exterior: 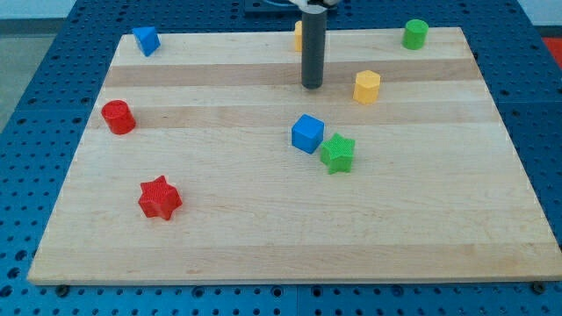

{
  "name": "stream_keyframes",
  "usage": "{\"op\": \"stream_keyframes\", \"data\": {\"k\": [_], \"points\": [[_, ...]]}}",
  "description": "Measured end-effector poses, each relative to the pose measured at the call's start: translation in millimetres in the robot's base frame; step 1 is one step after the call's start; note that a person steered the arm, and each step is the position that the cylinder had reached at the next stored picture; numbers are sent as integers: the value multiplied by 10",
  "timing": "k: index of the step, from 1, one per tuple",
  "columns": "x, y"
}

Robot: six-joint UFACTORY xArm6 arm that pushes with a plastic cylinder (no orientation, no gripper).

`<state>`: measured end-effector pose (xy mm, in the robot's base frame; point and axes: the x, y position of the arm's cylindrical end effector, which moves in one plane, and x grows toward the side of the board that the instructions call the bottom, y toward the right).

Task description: Move the hexagon towards the center right side of the board

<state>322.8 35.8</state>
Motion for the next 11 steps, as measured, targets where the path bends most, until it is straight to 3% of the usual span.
{"op": "stream_keyframes", "data": {"k": [8, 11], "points": [[245, 1272], [574, 1352]]}}
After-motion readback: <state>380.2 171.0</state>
